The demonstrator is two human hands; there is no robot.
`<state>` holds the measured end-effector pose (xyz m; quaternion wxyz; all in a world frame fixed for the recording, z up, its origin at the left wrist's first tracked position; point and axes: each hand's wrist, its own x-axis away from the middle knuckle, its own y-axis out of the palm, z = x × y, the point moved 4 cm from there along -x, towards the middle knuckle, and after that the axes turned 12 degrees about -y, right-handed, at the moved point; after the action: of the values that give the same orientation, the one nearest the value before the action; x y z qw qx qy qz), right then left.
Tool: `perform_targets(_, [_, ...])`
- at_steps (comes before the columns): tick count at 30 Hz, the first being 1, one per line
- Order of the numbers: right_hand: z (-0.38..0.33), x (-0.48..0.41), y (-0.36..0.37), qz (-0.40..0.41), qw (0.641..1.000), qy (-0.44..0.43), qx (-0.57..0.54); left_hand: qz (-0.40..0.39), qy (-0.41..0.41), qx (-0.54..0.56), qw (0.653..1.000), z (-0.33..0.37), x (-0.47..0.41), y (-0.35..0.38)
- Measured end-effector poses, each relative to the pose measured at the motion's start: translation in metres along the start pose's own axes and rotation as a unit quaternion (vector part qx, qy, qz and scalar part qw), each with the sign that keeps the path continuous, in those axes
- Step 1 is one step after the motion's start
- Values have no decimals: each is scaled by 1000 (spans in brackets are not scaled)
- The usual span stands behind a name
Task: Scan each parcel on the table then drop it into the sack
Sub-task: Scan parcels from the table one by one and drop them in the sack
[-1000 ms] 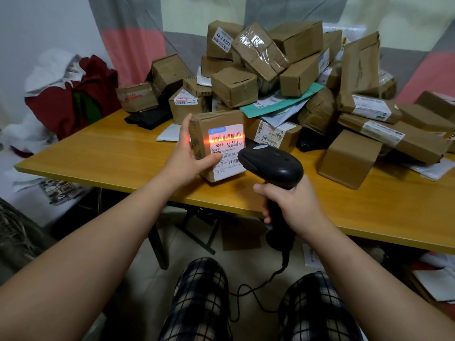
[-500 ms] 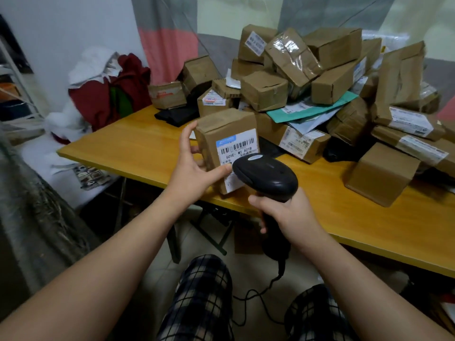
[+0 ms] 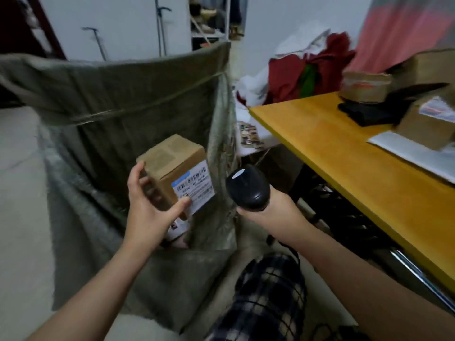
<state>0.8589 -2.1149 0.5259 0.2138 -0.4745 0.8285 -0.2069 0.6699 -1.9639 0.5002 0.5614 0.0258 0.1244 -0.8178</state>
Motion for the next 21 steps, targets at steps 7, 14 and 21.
perform_targets(7, [39,-61,67,19,1000,5,-14,35,-111,-99,988,-78,-51,-10])
perform_targets(14, [82,-62,100,97,981,50,-160,-133,-200,-36,970,-100,-100,49])
perform_targets(21, [96,-62,89,183,973,89,-107,-153,-208,-46,965,-97,-94,50])
